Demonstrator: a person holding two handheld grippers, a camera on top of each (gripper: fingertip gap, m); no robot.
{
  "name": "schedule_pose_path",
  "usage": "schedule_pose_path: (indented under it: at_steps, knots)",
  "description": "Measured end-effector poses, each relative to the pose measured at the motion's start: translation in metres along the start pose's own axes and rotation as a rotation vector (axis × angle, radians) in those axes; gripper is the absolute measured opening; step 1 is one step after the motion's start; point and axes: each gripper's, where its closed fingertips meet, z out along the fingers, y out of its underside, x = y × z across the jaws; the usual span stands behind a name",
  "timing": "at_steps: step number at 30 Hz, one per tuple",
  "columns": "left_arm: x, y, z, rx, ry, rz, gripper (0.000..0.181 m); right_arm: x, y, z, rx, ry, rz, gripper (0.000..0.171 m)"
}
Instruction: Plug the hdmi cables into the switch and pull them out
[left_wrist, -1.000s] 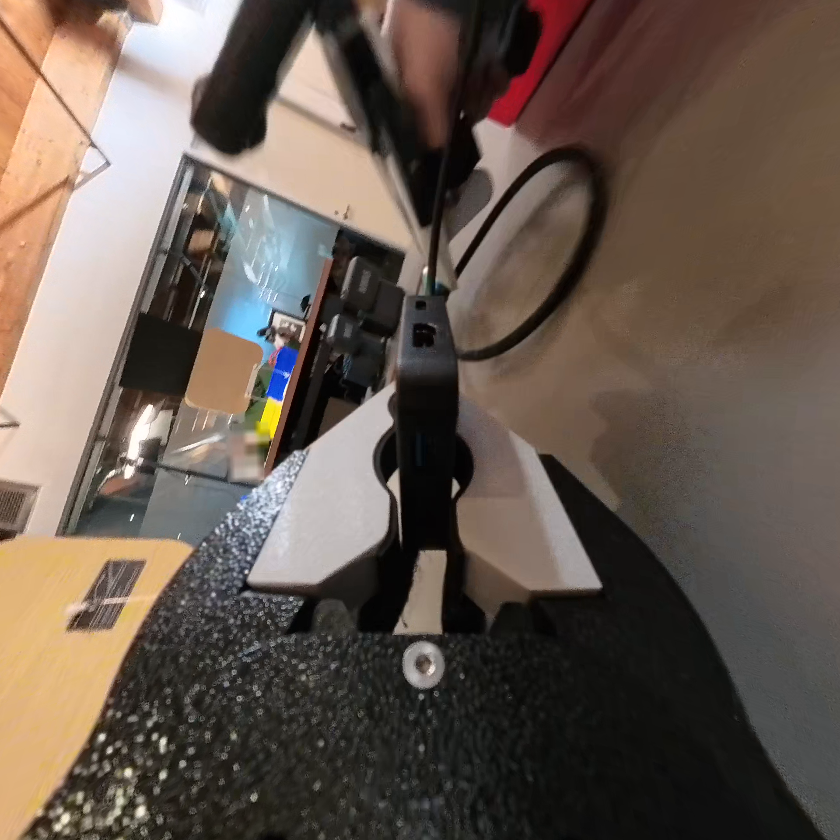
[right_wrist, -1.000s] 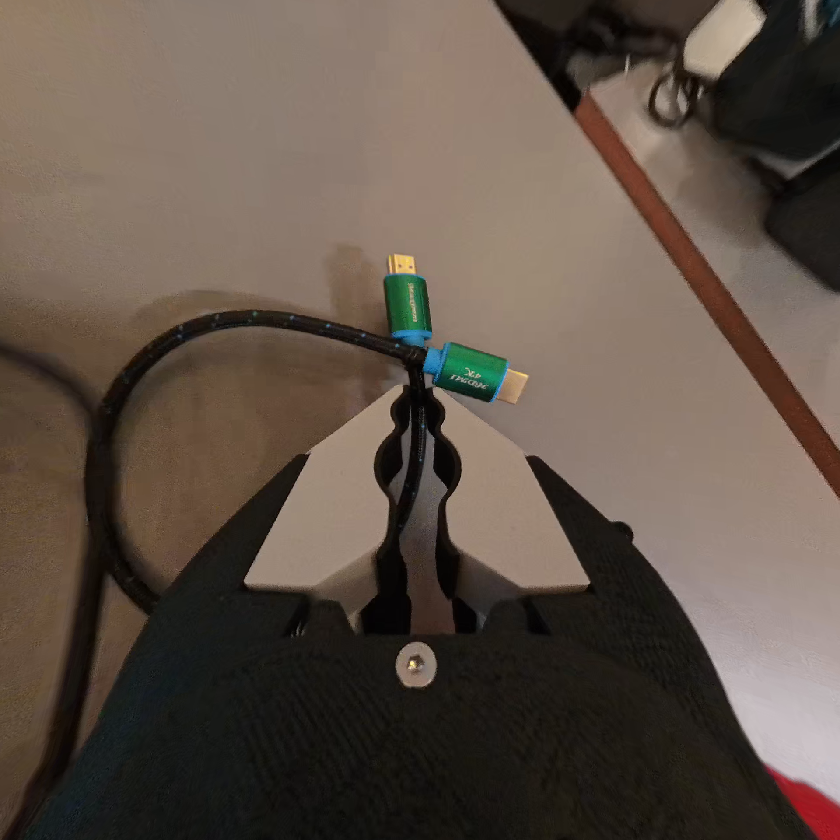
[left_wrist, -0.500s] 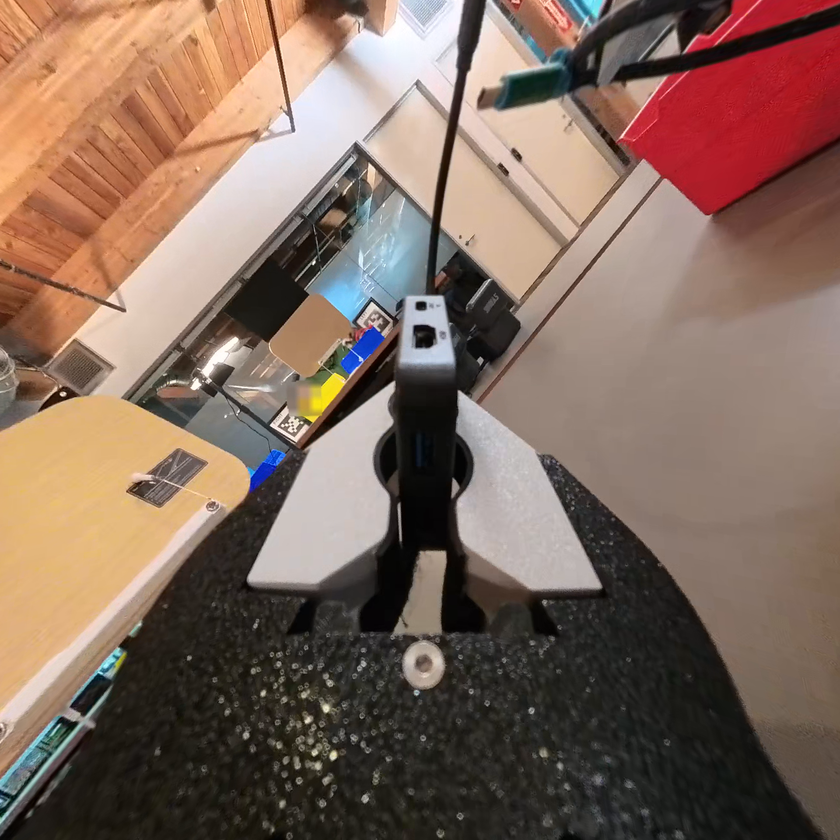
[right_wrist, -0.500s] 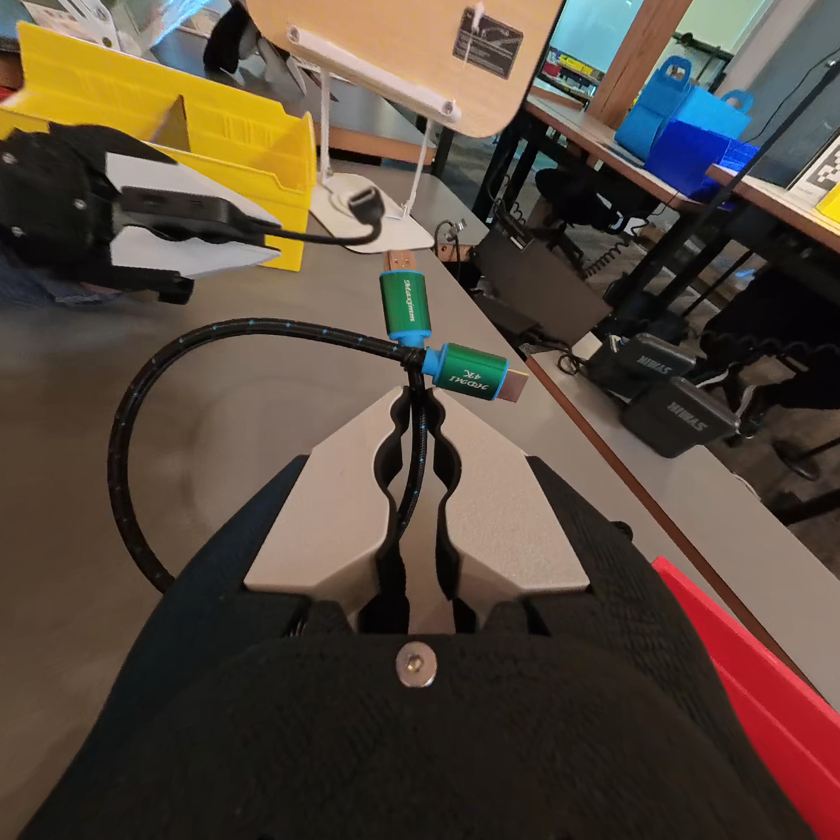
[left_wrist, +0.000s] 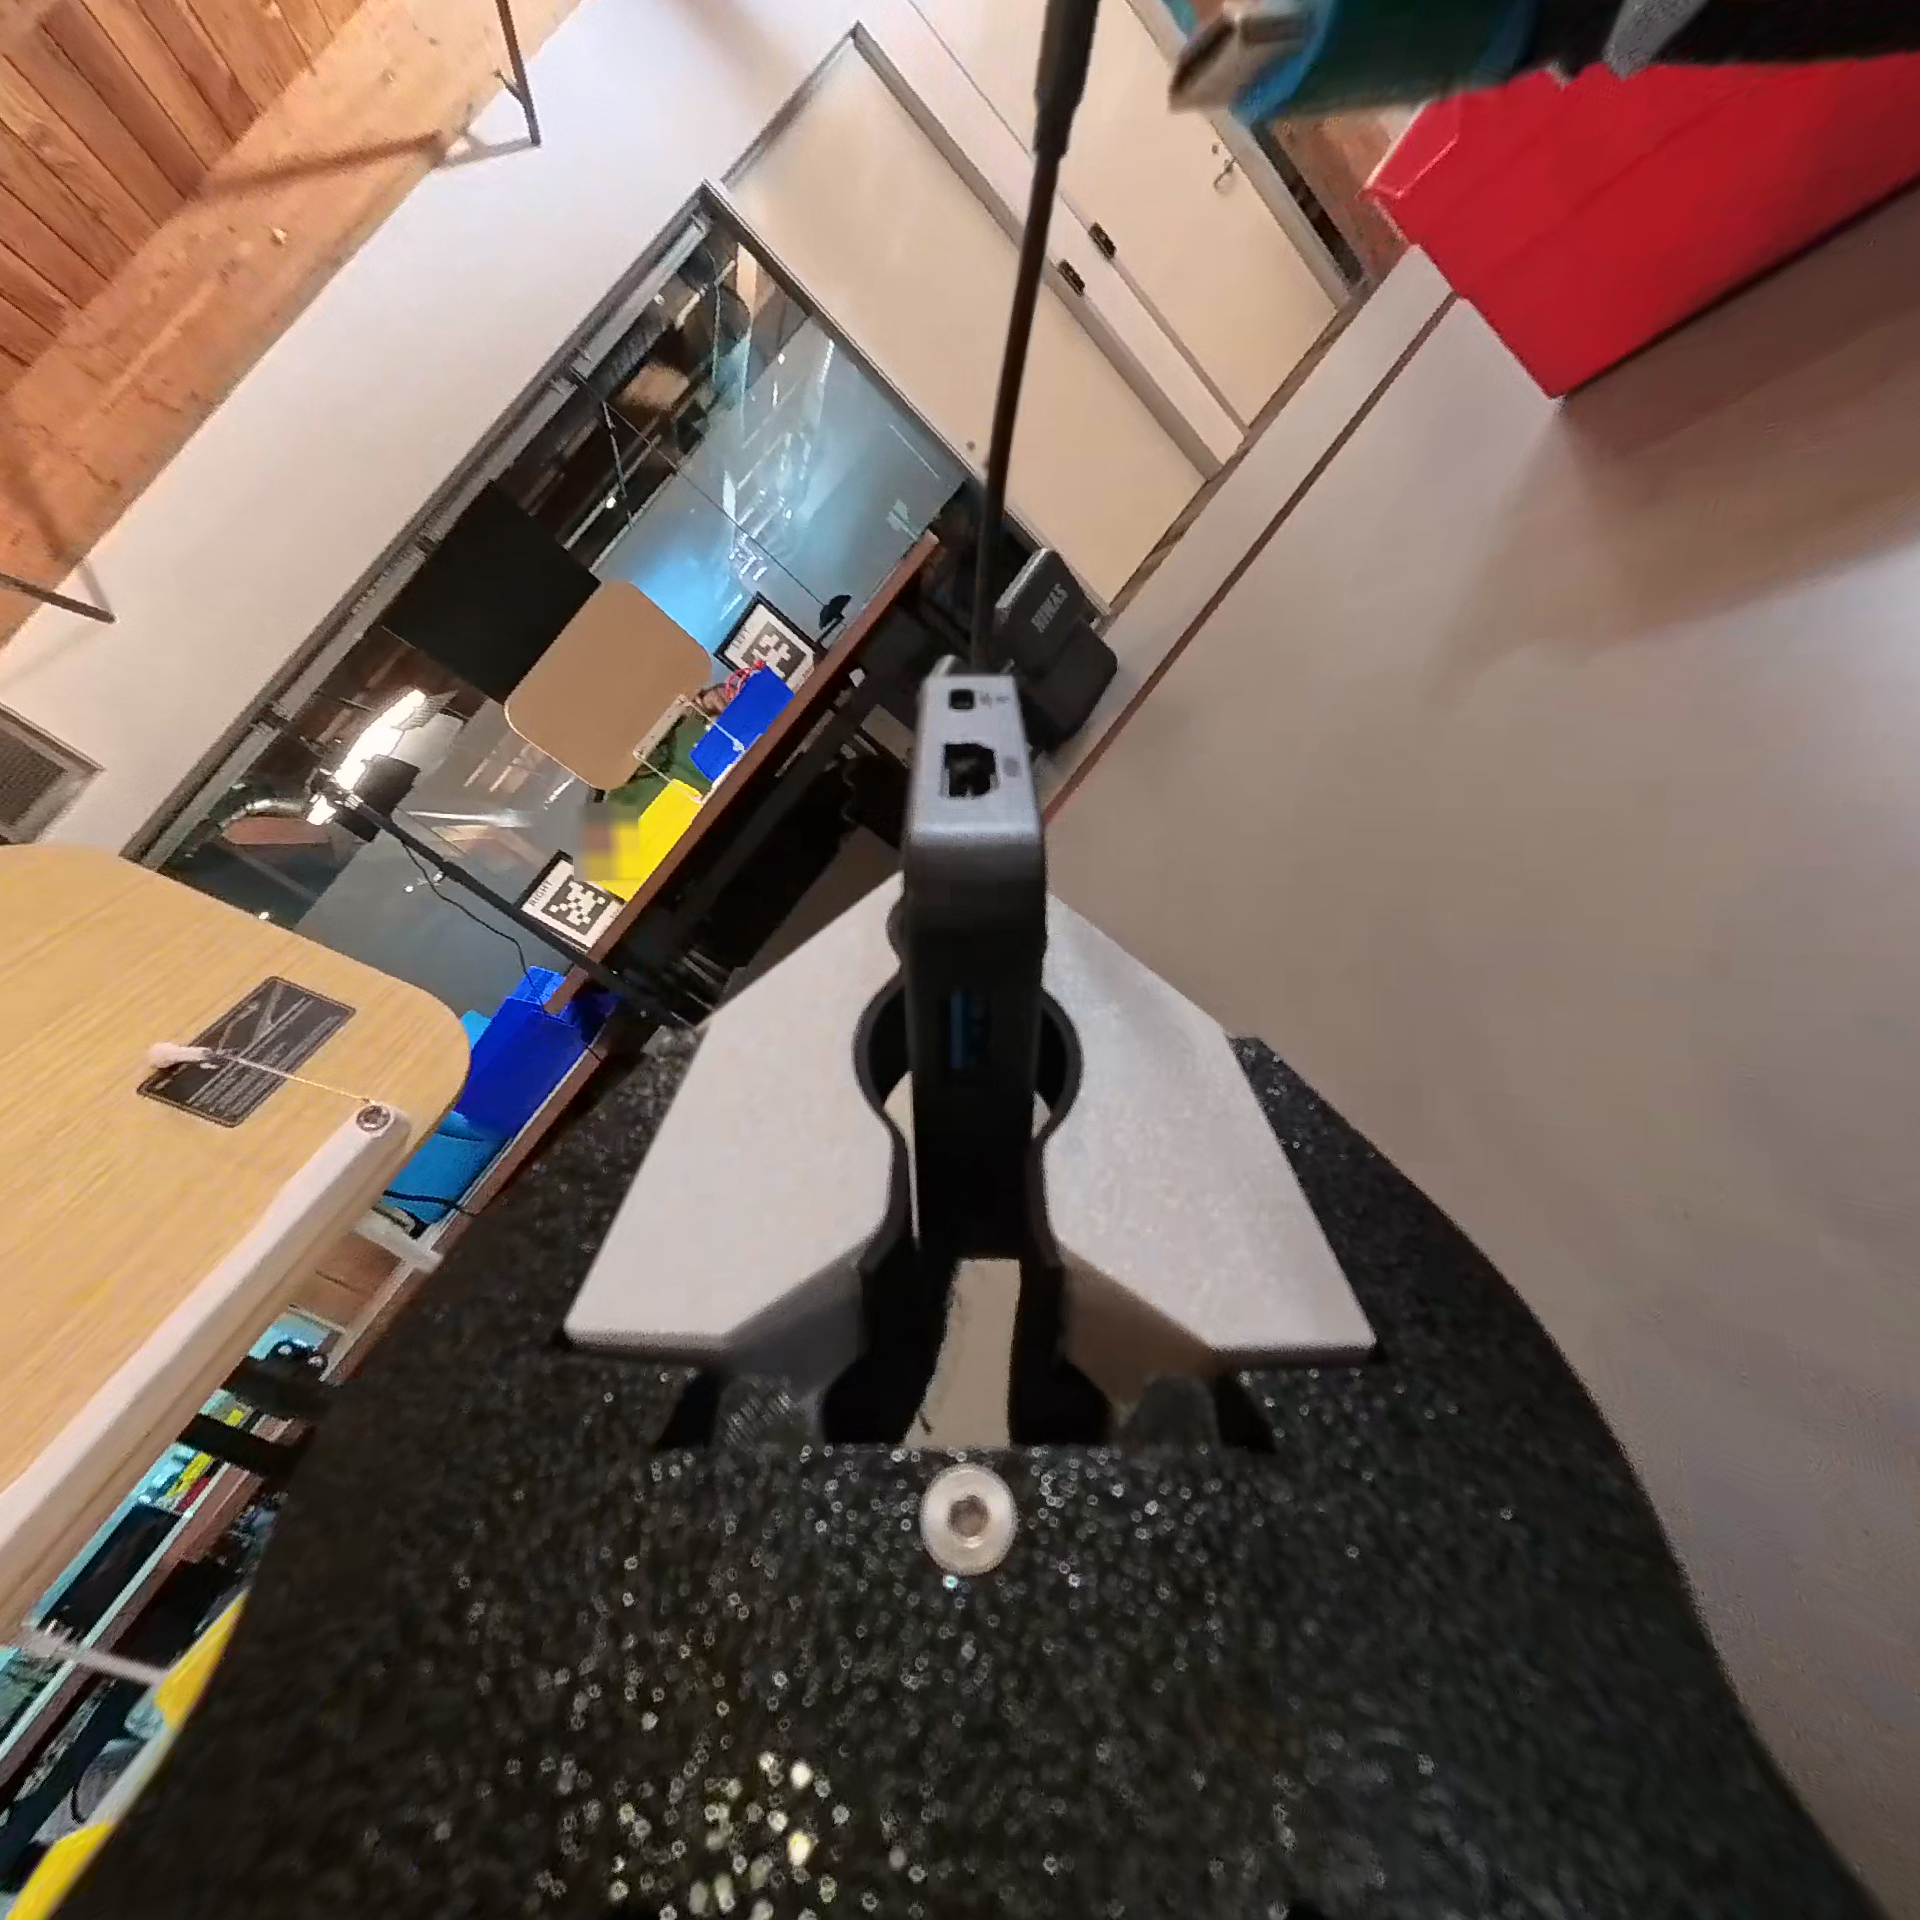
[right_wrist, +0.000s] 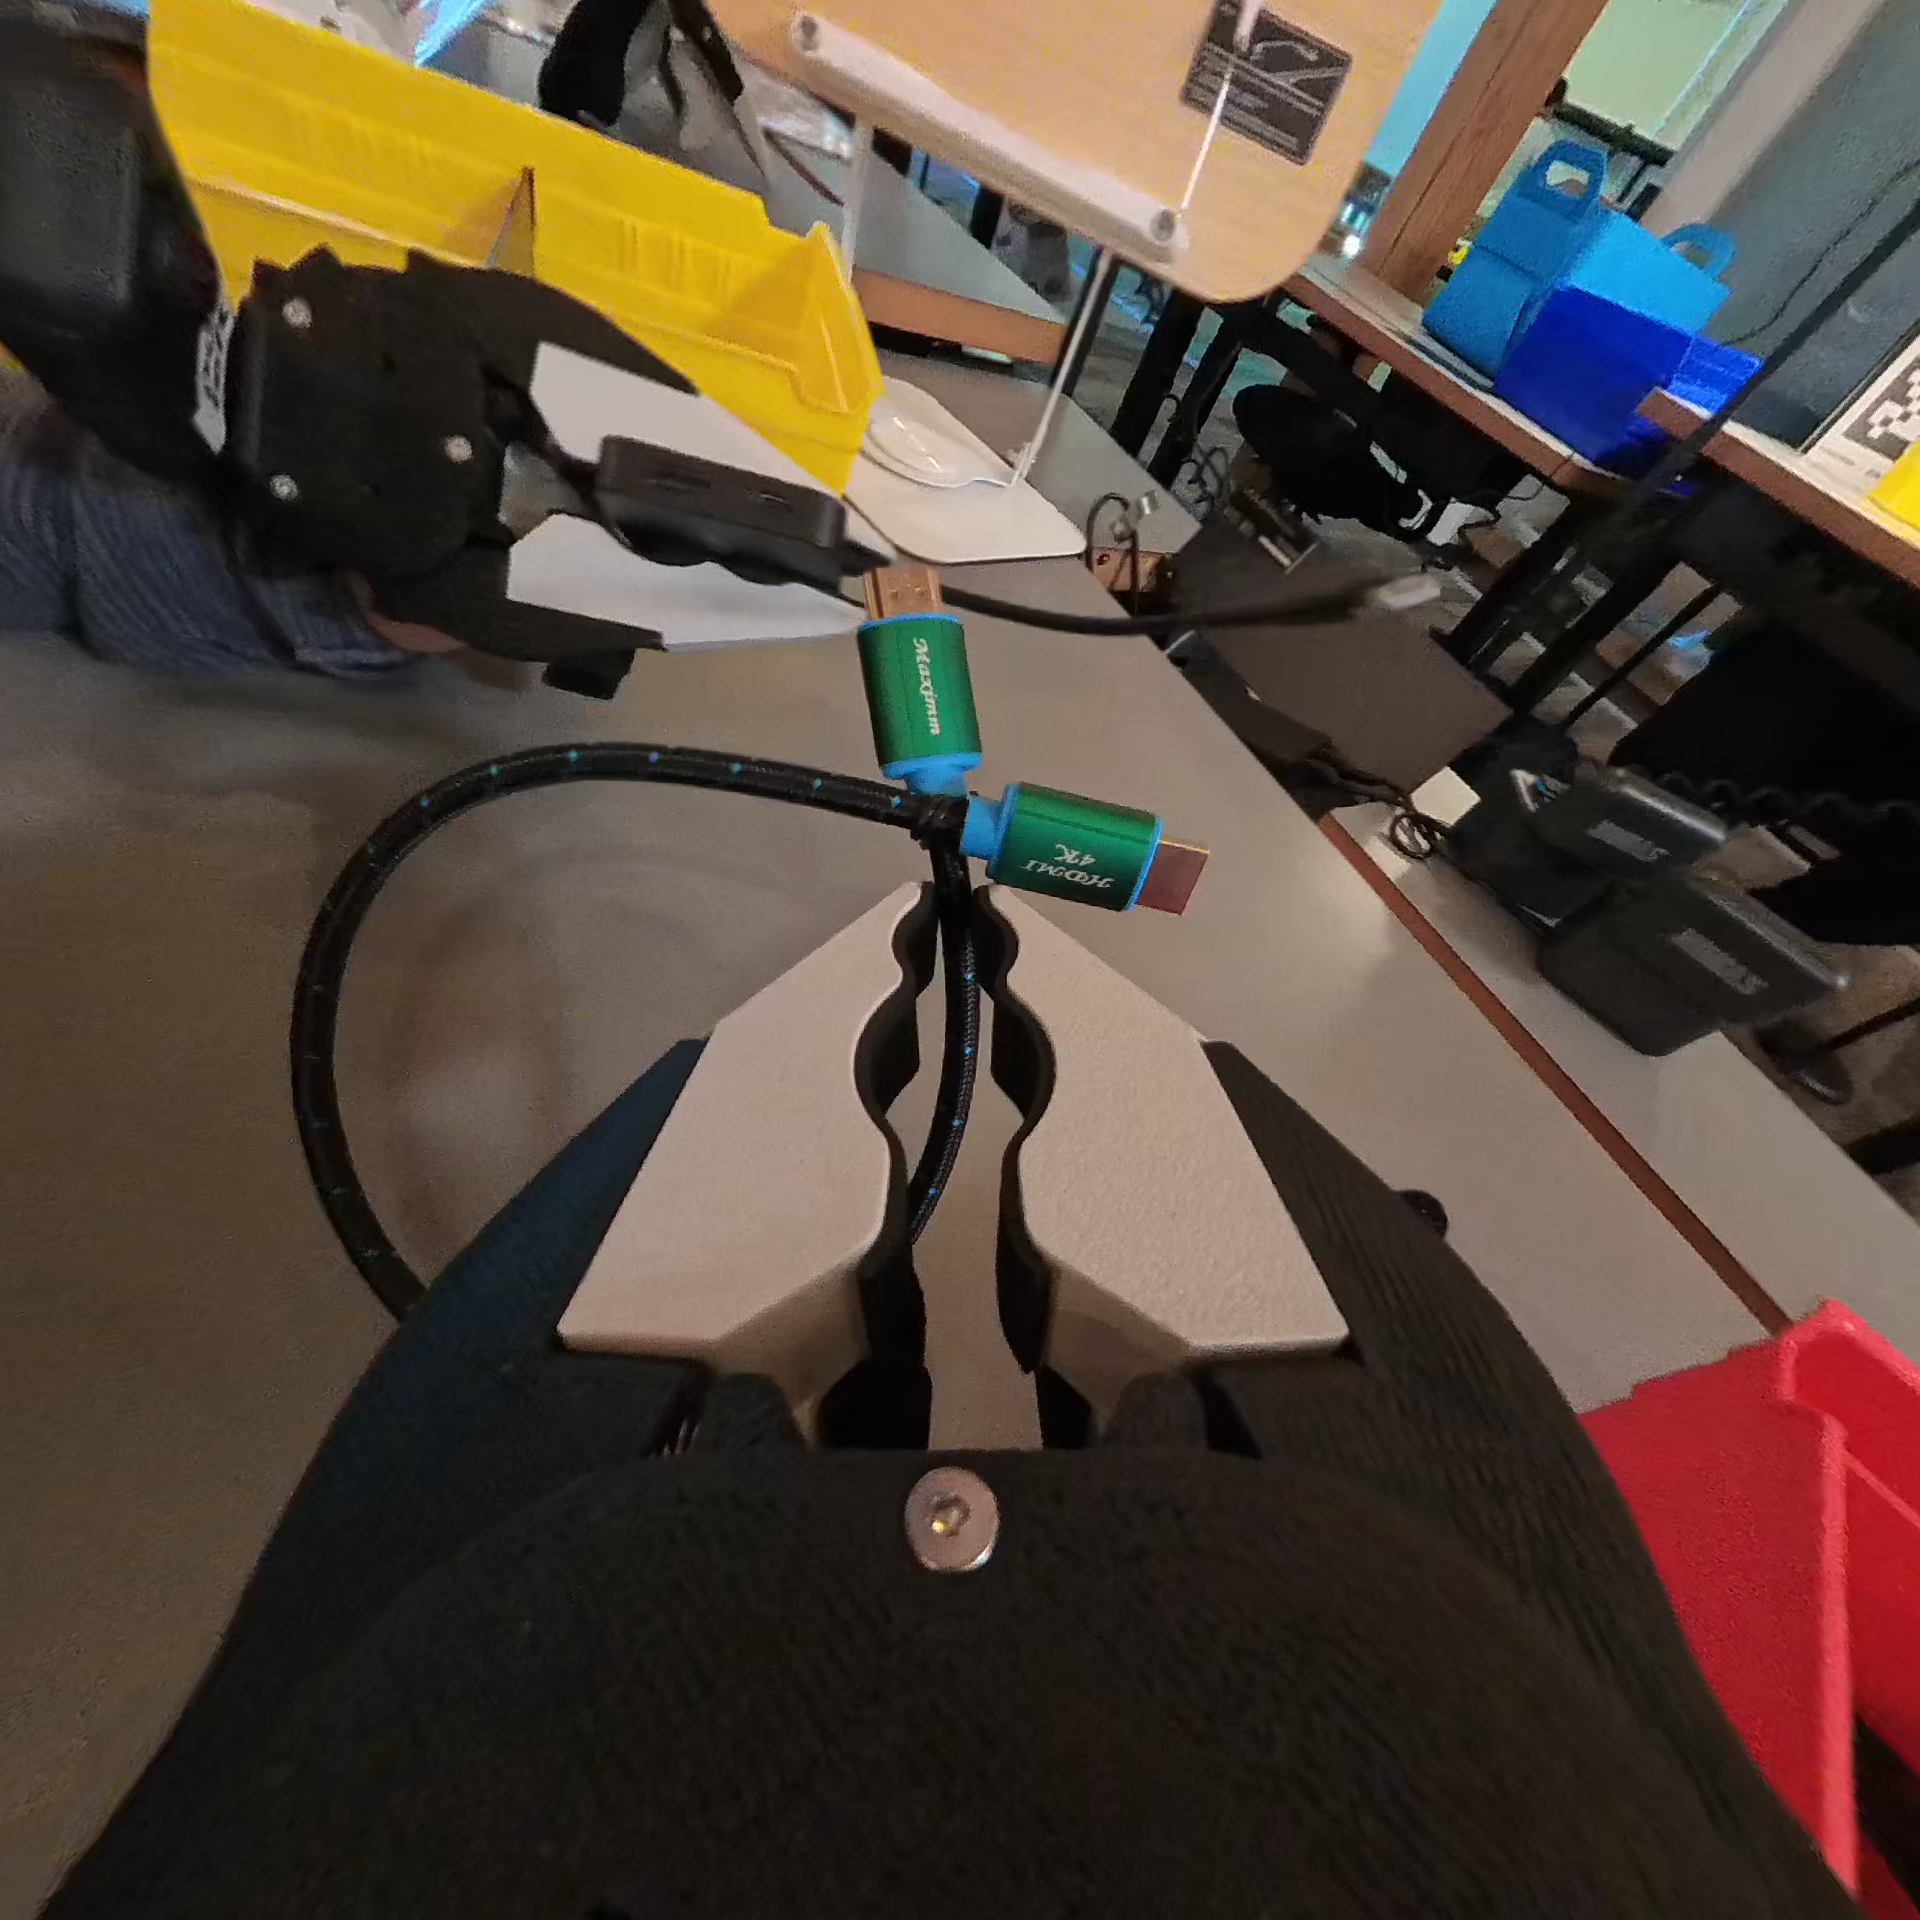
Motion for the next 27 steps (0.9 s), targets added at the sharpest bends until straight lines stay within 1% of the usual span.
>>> schedule_pose_path:
  at_steps: [5,10,12,15,17,19,23,25,27]
  knots:
    - [0.003,0.003,0.001,-0.019,0.015,0.016,0.011,-0.019,0.004,0.014,-0.006,-0.041,-0.042,0.005]
    - [0.012,0.001,0.002,-0.022,0.043,0.059,0.011,-0.021,0.004,0.015,0.007,-0.037,-0.054,0.005]
    - [0.015,0.002,0.002,-0.028,0.06,0.066,0.011,-0.021,0.002,0.014,0.018,-0.023,-0.072,0.005]
    - [0.02,0.004,0.003,-0.045,0.093,0.052,0.011,-0.017,-0.006,0.011,0.02,0.044,-0.177,0.005]
    - [0.024,0.004,0.003,-0.061,0.139,0.011,0.011,-0.011,-0.015,0.006,0.02,0.134,-0.302,0.005]
    - [0.034,0.002,0.001,-0.09,0.245,-0.087,0.011,-0.006,-0.031,-0.003,0.018,0.25,-0.481,0.005]
    - [0.06,-0.006,-0.009,-0.165,0.532,-0.41,0.011,-0.001,-0.069,-0.026,-0.047,0.461,-0.934,0.004]
    - [0.069,-0.018,-0.017,-0.161,0.67,-0.551,0.011,-0.002,-0.086,-0.033,-0.088,0.508,-1.153,0.004]
    - [0.076,-0.027,-0.026,-0.165,0.787,-0.643,0.011,-0.004,-0.098,-0.034,-0.13,0.498,-1.362,0.005]
